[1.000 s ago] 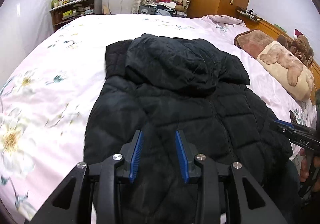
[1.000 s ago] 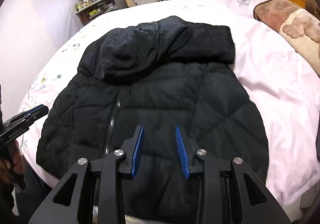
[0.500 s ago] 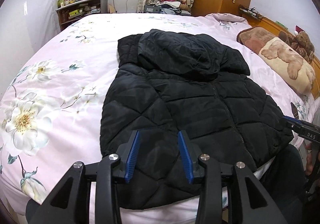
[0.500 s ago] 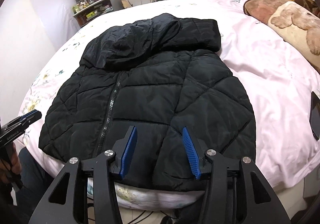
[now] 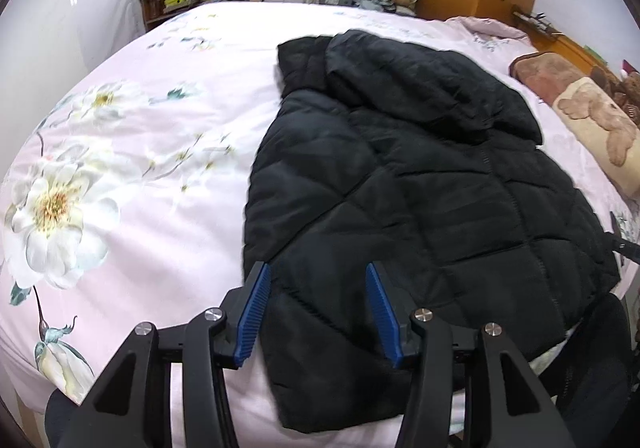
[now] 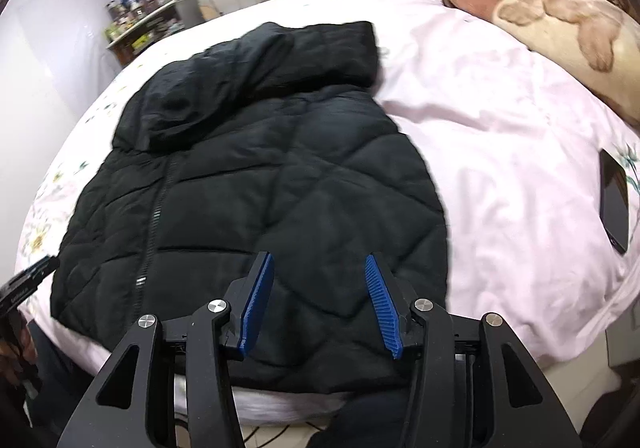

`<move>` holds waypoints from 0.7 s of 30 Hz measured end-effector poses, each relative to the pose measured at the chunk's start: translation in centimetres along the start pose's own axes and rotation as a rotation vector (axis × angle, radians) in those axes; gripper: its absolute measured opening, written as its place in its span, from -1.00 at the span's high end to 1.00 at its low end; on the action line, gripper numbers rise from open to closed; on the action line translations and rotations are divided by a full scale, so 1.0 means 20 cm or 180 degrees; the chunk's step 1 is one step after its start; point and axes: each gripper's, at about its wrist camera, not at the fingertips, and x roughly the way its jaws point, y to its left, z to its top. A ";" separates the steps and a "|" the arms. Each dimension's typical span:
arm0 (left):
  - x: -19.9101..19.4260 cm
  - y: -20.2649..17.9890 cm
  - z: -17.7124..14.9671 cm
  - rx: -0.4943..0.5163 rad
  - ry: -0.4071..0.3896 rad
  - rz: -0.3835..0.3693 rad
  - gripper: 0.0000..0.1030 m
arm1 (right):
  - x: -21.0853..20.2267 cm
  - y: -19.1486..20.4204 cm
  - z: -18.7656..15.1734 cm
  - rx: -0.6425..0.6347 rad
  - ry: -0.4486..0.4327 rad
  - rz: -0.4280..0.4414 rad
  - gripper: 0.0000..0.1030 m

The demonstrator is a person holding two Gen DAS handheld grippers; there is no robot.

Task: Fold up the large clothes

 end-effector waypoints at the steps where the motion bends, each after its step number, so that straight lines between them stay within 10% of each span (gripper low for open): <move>1: 0.02 0.02 0.00 -0.0015 0.0027 0.0020 -0.01 | 0.00 -0.02 0.00 0.0027 -0.0002 -0.0020 0.04; 11: 0.11 0.10 -0.06 -0.0100 0.0164 0.0075 -0.20 | 0.06 -0.25 0.04 0.0320 0.0036 -0.0194 0.02; 21: 0.16 0.09 -0.13 -0.0168 0.0326 -0.0137 -0.24 | 0.17 -0.32 -0.01 0.0527 0.0522 0.0232 0.01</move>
